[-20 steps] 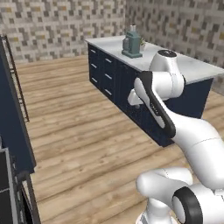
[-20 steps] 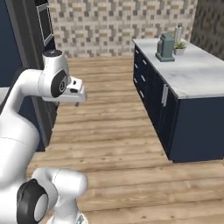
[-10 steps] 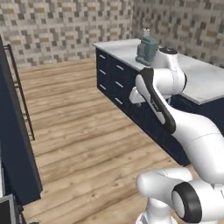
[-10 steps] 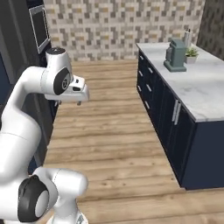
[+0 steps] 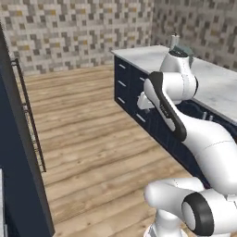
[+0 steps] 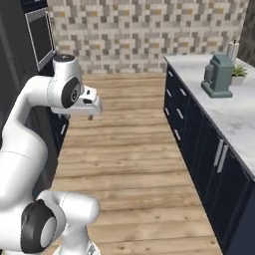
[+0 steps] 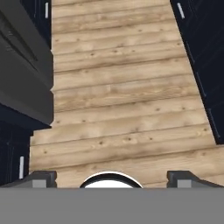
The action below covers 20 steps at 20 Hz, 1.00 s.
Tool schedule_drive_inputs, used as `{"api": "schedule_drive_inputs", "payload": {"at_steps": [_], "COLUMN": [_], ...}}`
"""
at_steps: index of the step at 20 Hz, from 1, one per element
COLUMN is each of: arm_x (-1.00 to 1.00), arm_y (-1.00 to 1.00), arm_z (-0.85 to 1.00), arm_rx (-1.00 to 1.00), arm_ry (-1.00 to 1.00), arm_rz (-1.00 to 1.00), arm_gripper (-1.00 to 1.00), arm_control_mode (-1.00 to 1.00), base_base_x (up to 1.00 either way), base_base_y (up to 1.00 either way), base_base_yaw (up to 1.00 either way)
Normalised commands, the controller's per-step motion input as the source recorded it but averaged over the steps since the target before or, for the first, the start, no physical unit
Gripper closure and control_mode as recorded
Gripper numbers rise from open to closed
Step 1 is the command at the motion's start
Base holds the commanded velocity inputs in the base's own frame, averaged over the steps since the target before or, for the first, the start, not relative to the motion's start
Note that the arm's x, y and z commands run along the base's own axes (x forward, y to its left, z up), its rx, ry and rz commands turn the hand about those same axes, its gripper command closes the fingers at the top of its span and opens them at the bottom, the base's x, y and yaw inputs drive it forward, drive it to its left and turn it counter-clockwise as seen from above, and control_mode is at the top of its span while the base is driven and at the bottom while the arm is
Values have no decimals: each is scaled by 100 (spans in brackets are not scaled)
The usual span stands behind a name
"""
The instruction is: Navigate to the microwave.
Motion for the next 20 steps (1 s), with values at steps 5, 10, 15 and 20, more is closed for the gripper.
{"api": "schedule_drive_inputs", "payload": {"at_steps": [5, 10, 15, 20], "arm_x": [0, 0, 0, 0], "arm_y": [0, 0, 0, 0], "arm_z": [0, 0, 0, 0], "arm_rx": [0, 0, 0, 0], "arm_ry": [0, 0, 0, 0], "arm_rz": [0, 0, 0, 0], "arm_gripper": [-100, -100, -100, -100], "arm_control_mode": [100, 100, 100, 100], "base_base_x": [100, 100, 100, 100], "base_base_y": [-1, -6, -18, -27], "base_base_yaw": [14, 12, 9, 7]}}
